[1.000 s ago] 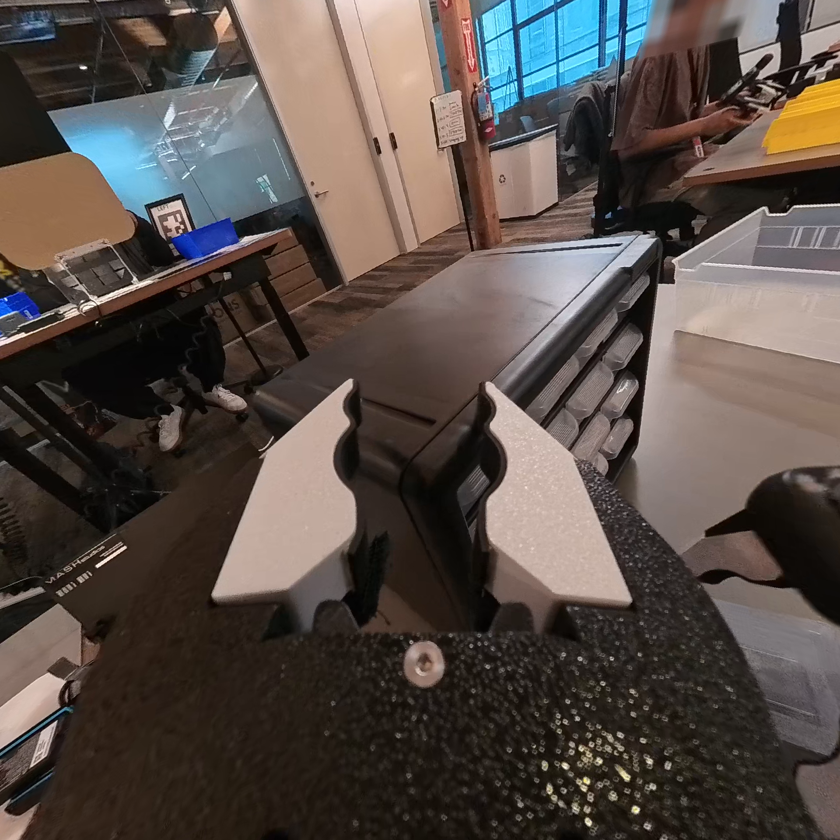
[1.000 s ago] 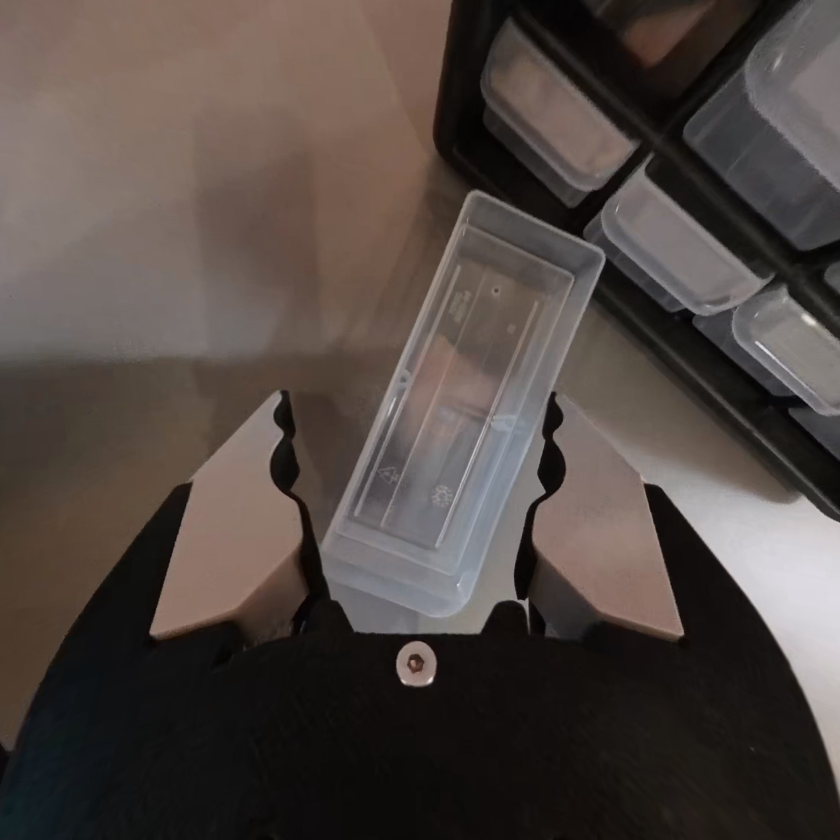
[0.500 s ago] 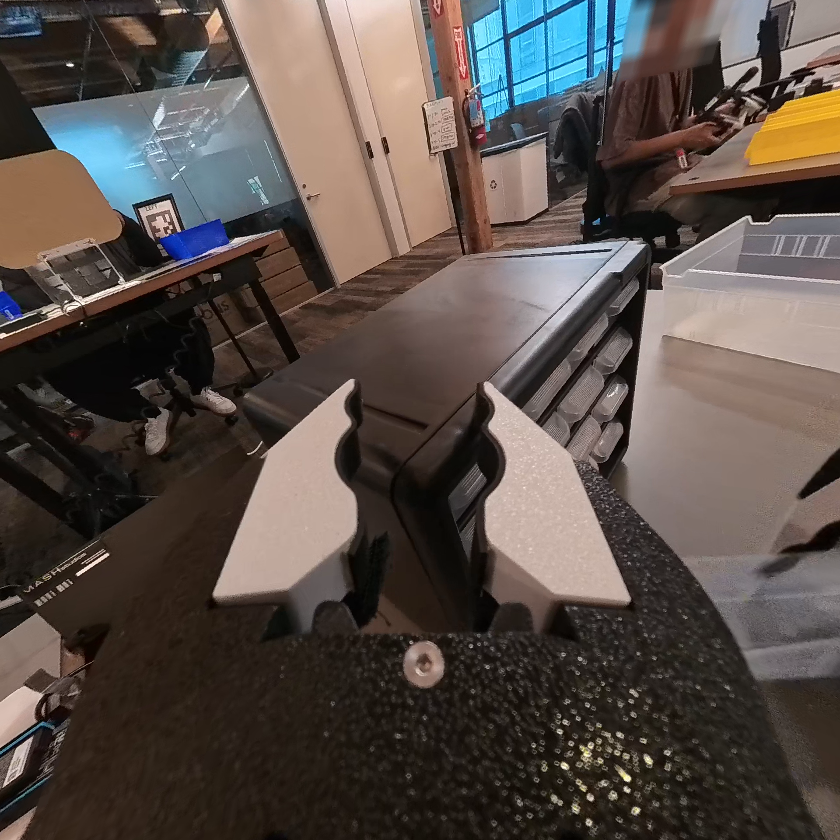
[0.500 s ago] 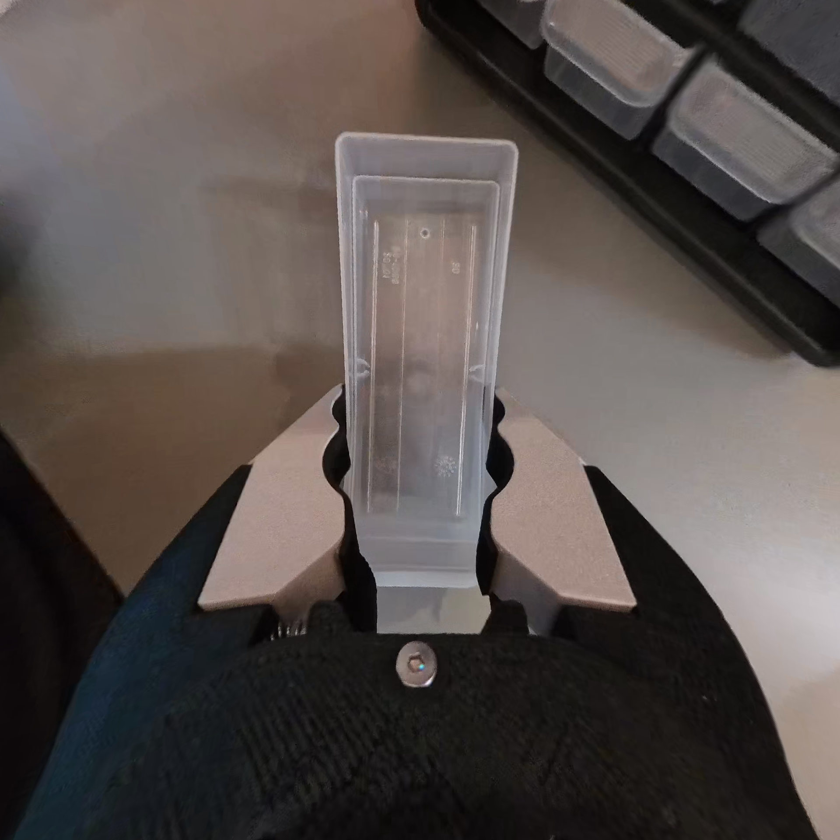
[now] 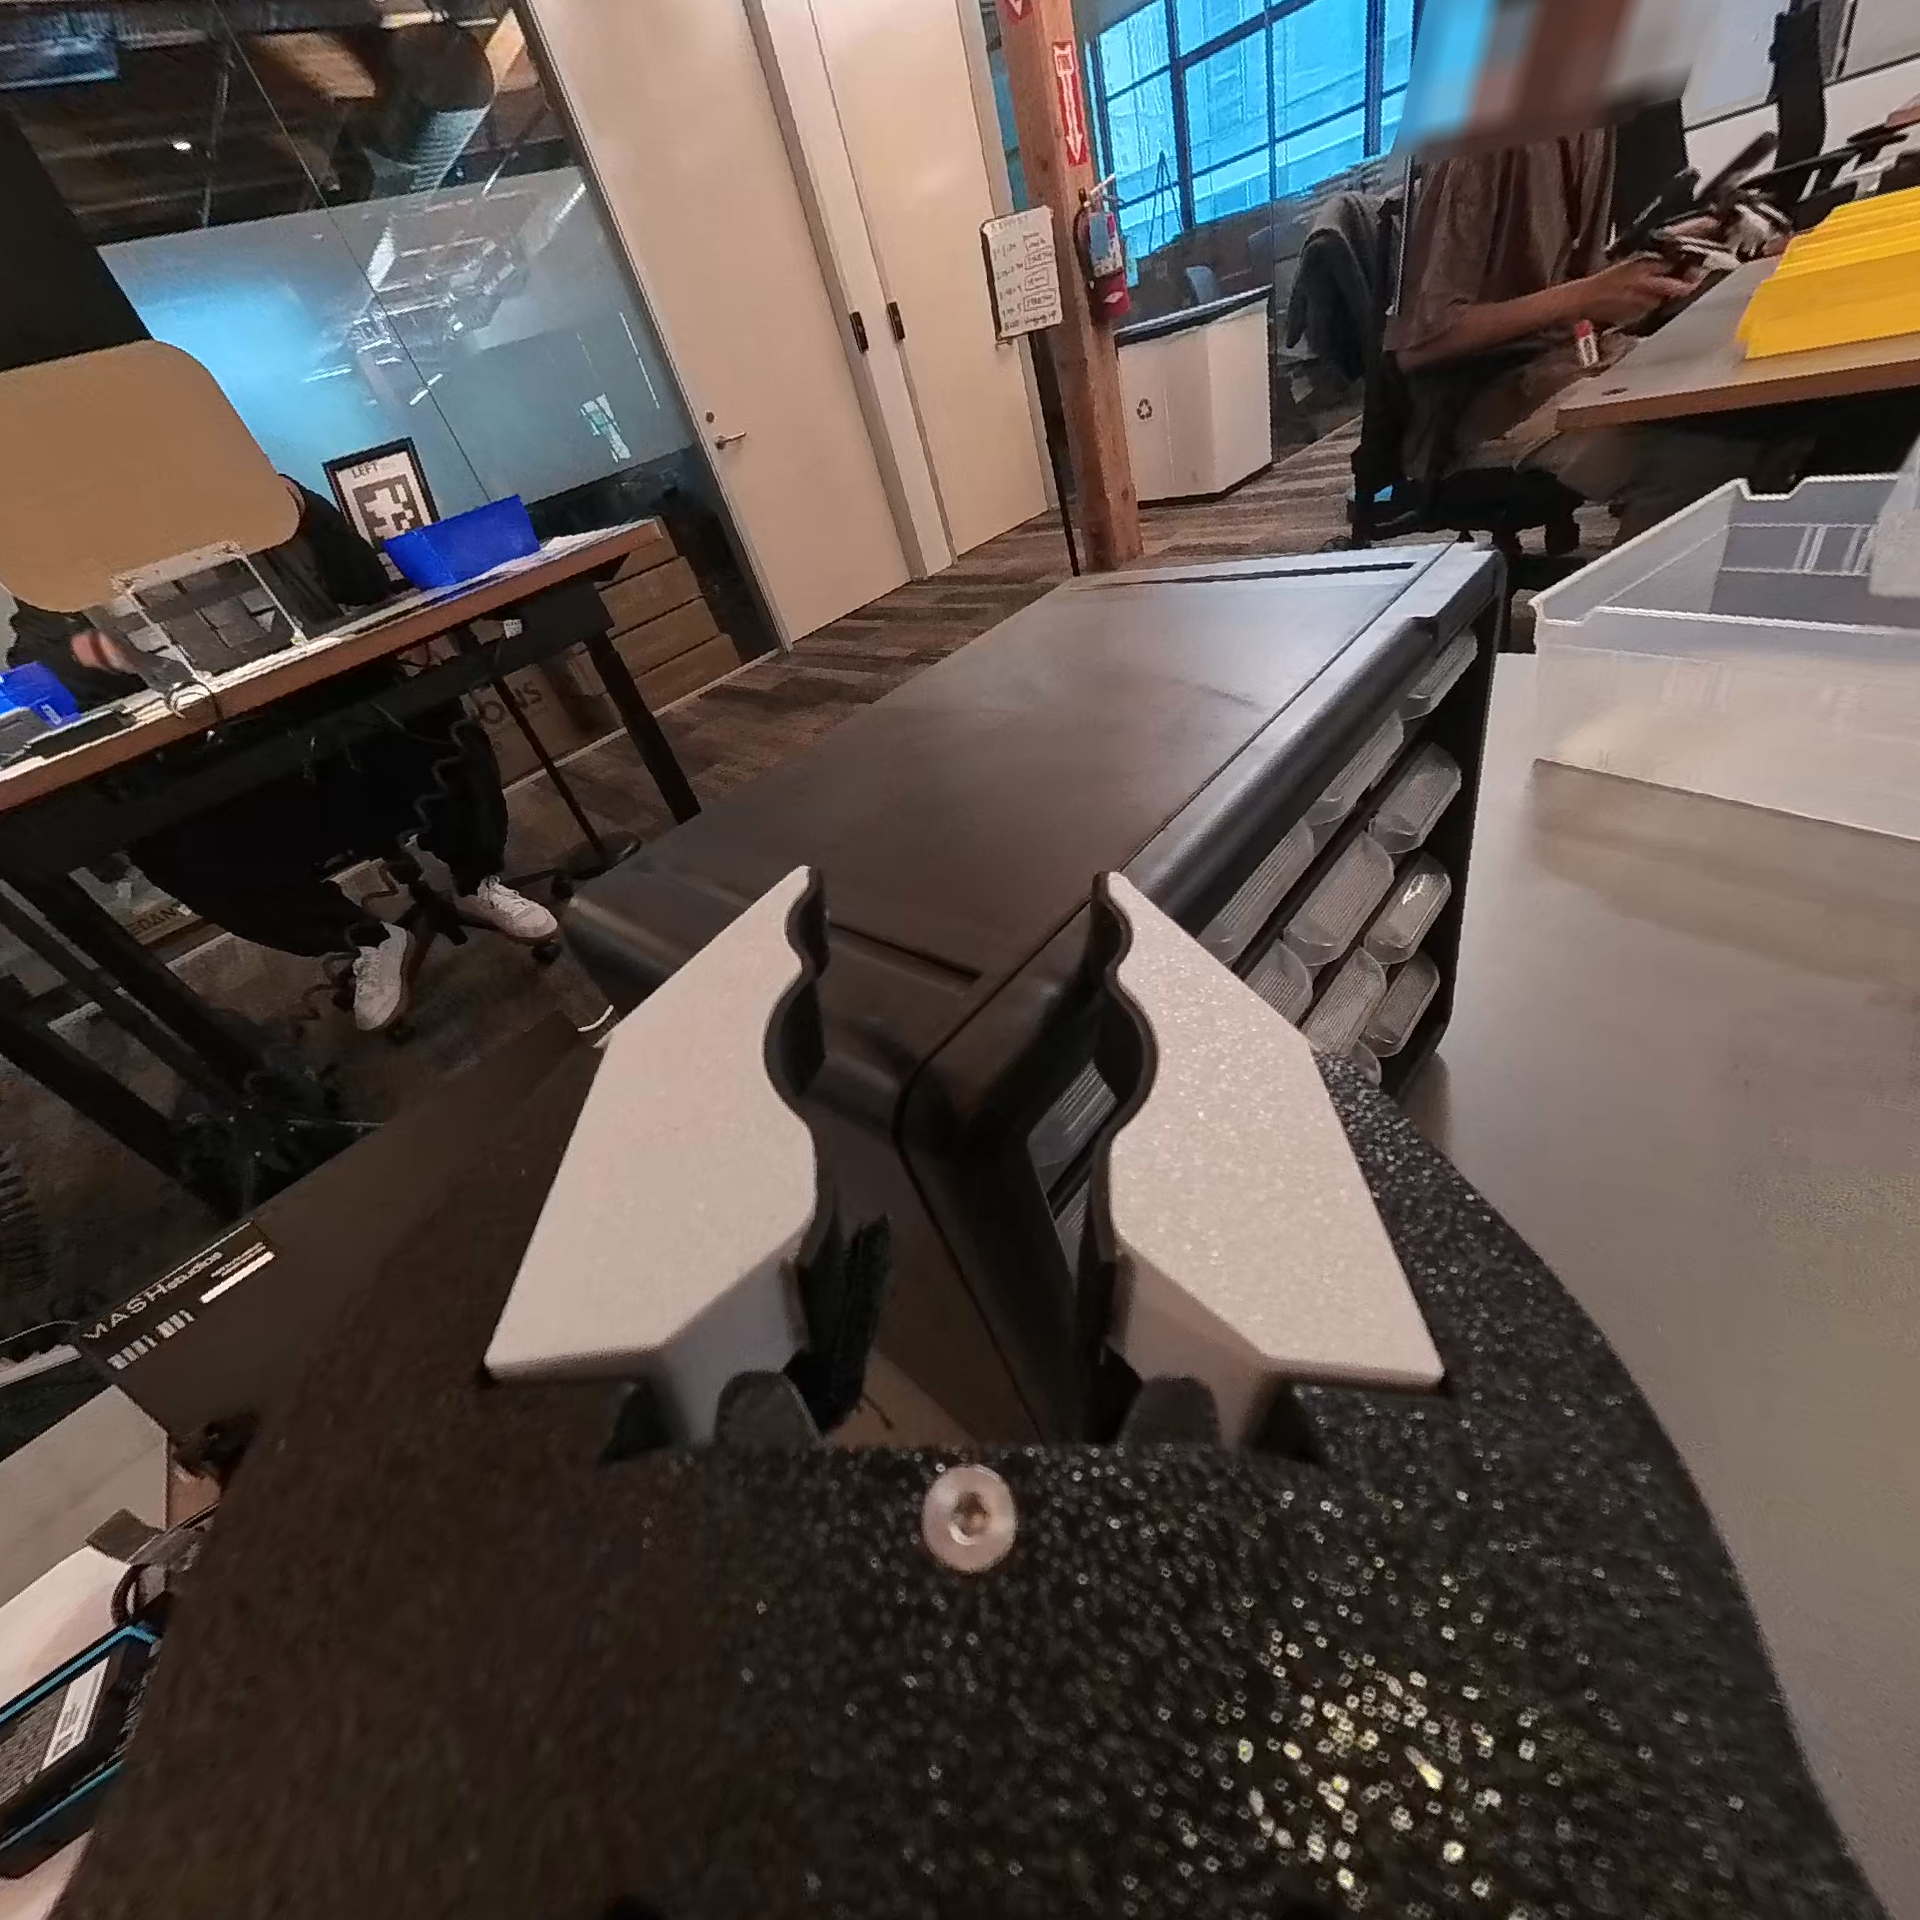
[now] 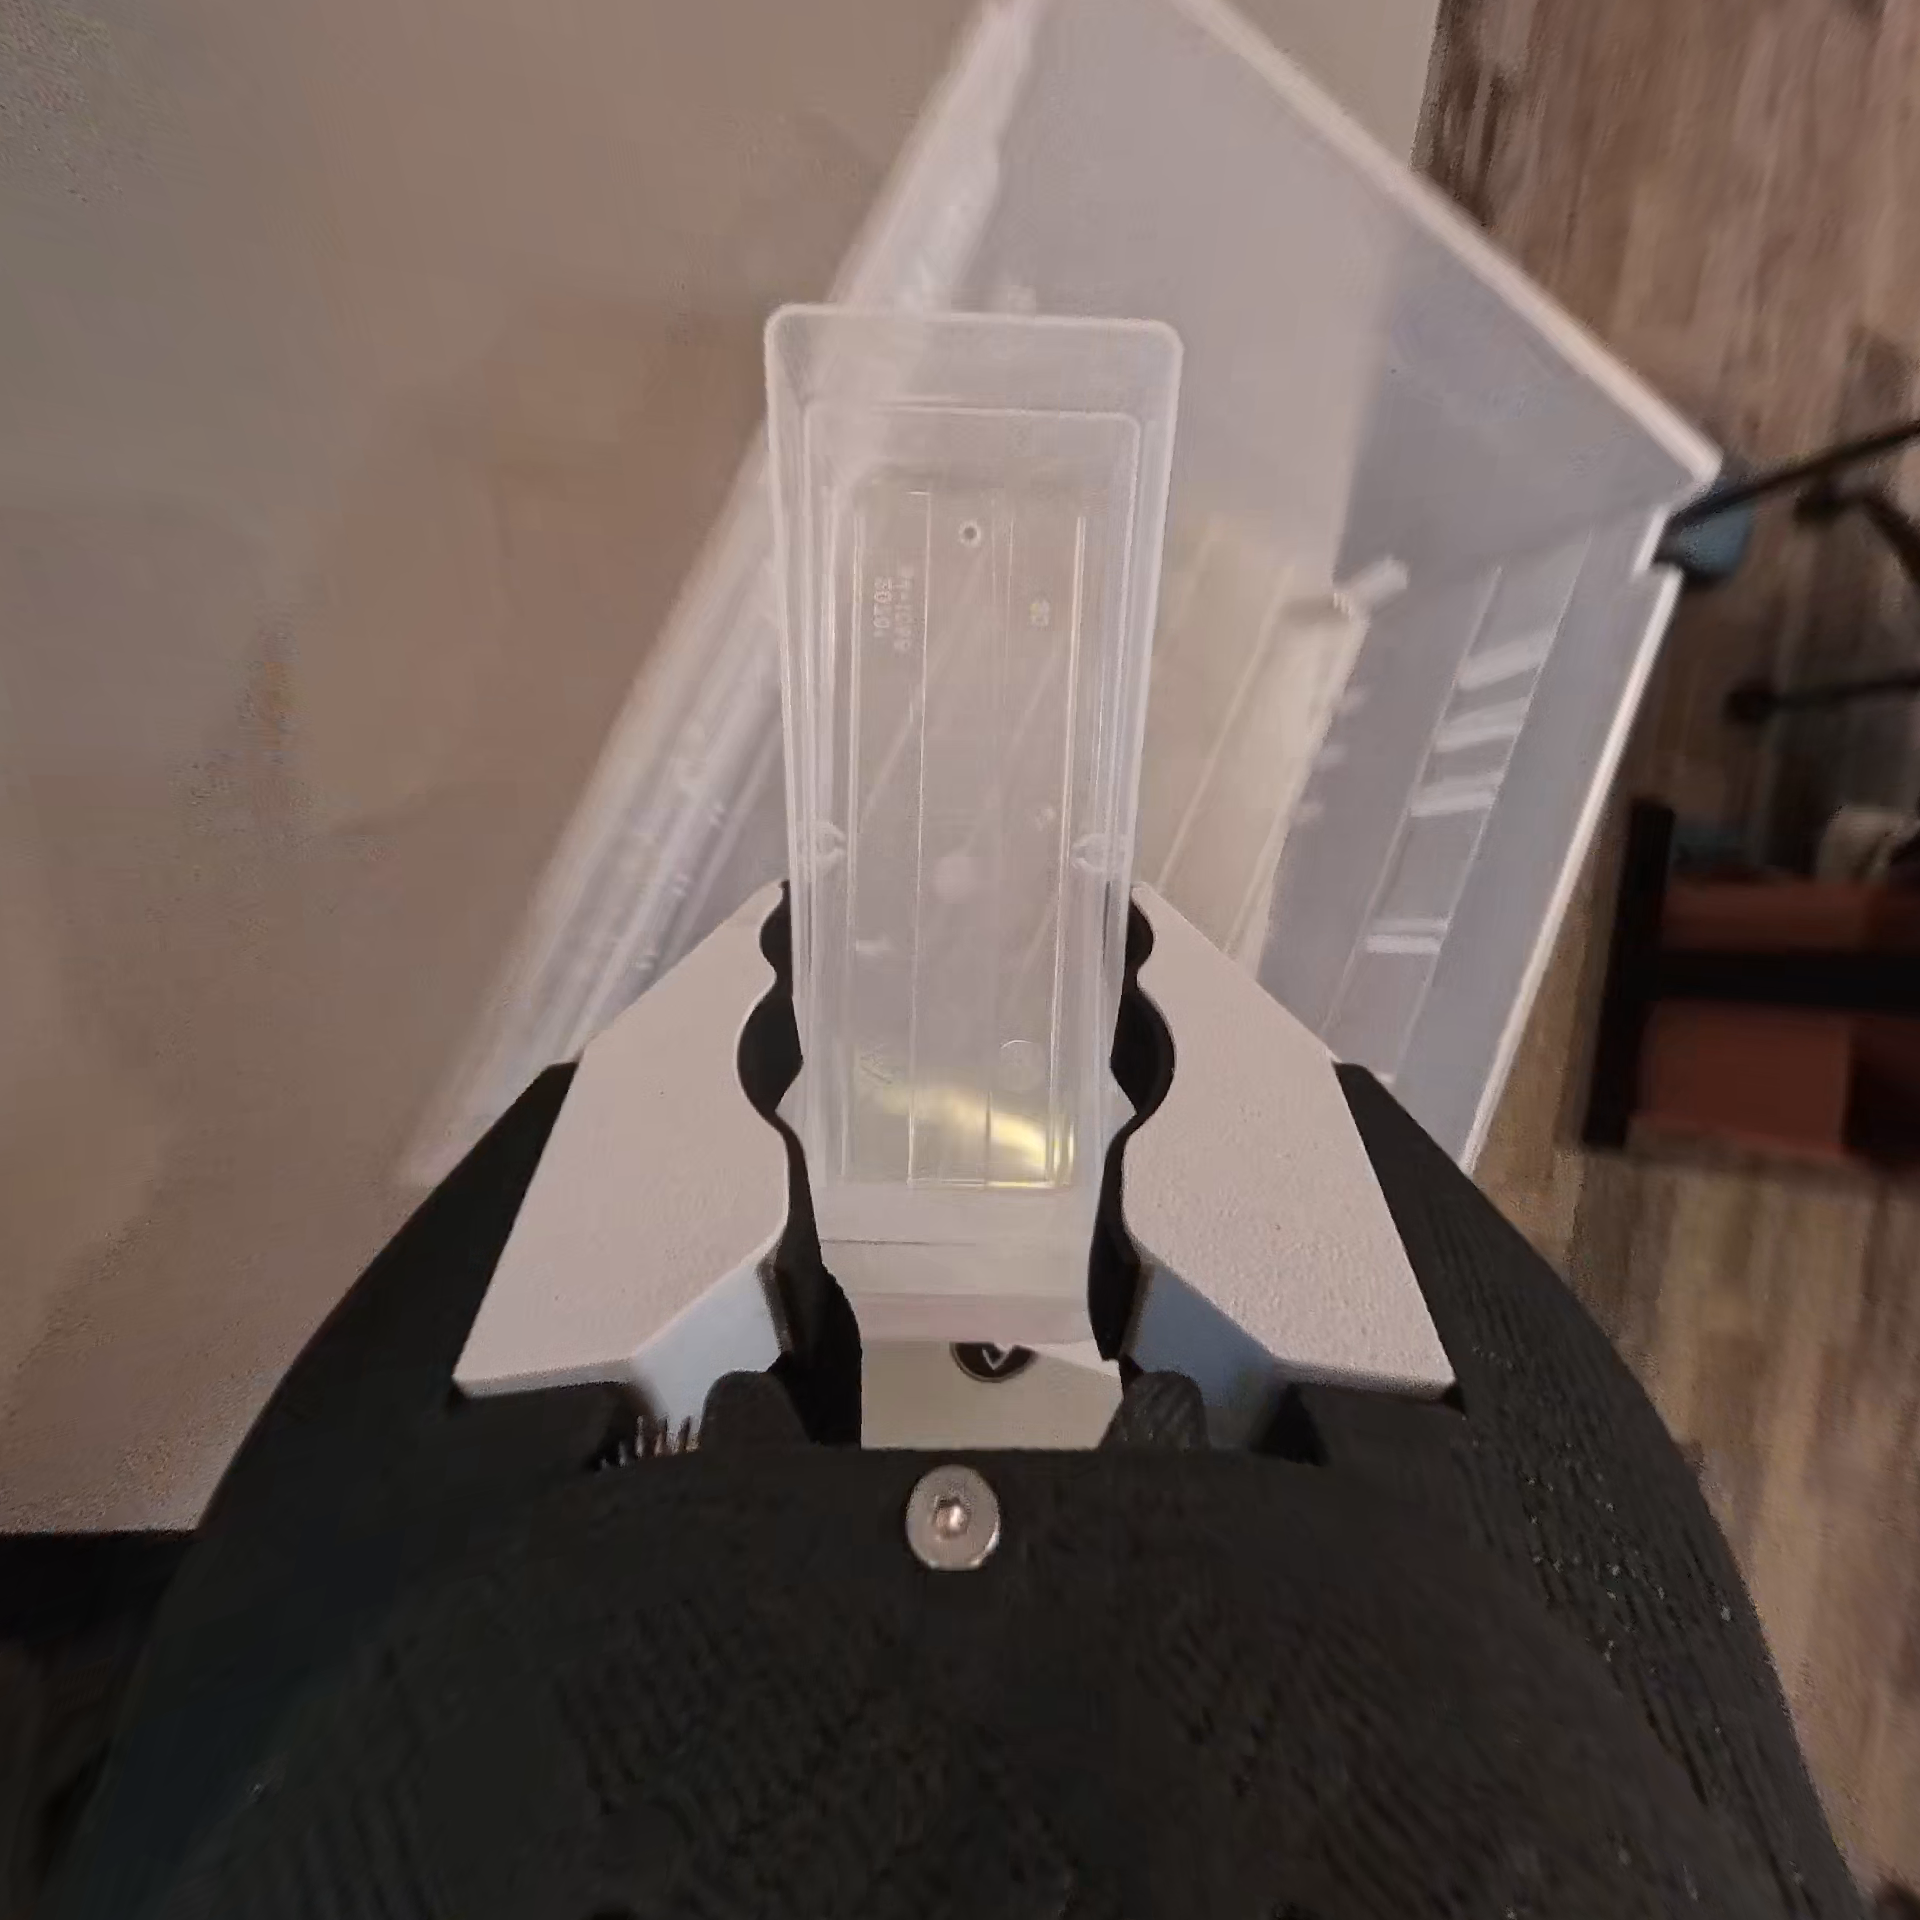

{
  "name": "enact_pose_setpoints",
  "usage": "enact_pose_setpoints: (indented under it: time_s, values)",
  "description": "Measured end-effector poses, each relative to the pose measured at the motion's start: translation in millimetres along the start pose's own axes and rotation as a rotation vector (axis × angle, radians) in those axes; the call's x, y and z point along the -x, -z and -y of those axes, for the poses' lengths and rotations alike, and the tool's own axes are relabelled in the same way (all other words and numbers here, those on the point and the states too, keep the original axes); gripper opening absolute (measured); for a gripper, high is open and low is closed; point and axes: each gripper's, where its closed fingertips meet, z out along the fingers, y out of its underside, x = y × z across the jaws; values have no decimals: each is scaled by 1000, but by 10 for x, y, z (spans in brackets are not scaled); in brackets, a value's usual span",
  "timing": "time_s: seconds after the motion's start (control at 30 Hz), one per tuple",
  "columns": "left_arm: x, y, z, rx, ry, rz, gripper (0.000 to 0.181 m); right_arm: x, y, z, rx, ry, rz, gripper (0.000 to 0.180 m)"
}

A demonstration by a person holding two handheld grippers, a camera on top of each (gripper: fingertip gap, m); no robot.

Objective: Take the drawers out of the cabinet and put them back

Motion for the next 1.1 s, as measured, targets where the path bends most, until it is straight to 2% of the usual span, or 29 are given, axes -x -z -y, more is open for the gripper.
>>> enact_pose_setpoints:
  time_s: [0.17,0.4,0.57,0.7,0.77,0.9,1.1]
  values:
    - [-4,-2,2,3,-7,3,48,72,-301,-232,89,-31,60,60]
    - [-6,-7,-1,-4,5,-7,49,345,-281,-232,97,-65,73,60]
    - [-15,-6,1,-6,6,-14,48,804,-291,-123,78,-16,168,60]
    - [-22,-5,2,-6,5,-18,48,823,-288,168,46,238,177,60]
    - [-20,-3,3,-5,2,-17,49,670,-326,352,51,429,164,60]
    - [3,7,-1,2,-9,-3,49,524,-514,577,94,852,279,61]
    - [63,40,-11,22,-38,34,49,470,-961,746,191,1124,407,62]
